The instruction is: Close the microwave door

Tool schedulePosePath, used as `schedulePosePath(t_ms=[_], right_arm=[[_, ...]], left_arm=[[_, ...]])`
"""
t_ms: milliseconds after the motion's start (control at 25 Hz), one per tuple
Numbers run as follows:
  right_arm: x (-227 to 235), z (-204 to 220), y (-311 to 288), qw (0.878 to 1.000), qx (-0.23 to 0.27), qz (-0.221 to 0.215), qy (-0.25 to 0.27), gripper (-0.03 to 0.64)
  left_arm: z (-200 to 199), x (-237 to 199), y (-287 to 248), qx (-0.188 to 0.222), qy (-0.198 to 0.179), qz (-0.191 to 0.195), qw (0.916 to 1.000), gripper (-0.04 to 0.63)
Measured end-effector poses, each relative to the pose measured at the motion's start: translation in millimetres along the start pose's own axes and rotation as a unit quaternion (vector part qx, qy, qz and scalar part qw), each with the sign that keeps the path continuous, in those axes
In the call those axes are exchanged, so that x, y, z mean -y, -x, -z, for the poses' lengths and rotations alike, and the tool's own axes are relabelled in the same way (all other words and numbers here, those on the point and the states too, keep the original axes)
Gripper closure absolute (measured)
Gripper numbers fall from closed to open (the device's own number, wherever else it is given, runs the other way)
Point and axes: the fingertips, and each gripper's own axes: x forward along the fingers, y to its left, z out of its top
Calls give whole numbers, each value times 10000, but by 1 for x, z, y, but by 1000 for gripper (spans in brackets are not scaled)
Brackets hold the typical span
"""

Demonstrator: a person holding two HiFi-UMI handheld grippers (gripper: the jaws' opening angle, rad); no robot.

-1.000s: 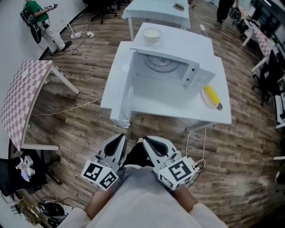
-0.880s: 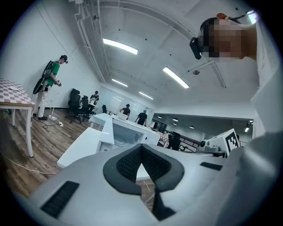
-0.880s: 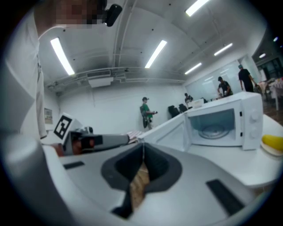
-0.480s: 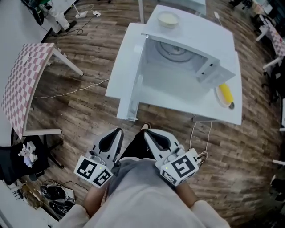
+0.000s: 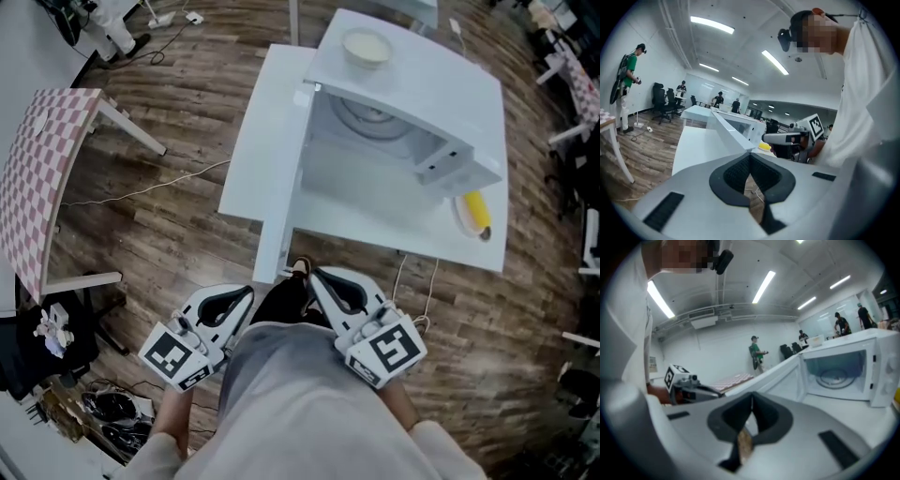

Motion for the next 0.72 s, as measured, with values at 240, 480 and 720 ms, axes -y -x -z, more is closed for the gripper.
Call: schedulePosePath(t_ms=[240, 480, 720], right_arm=[[7, -4, -27, 9996, -259, -83, 41, 594], [15, -7, -42, 9991, -381, 135, 111, 594], [24, -5, -43, 9983, -474, 345, -16, 594]], left_arm=[[-8, -20, -3, -38, -321, 629, 9975, 577], [-8, -20, -9, -249, -275, 1300, 9908, 577], [-6, -20, -17, -248, 26, 1764, 9840, 577]])
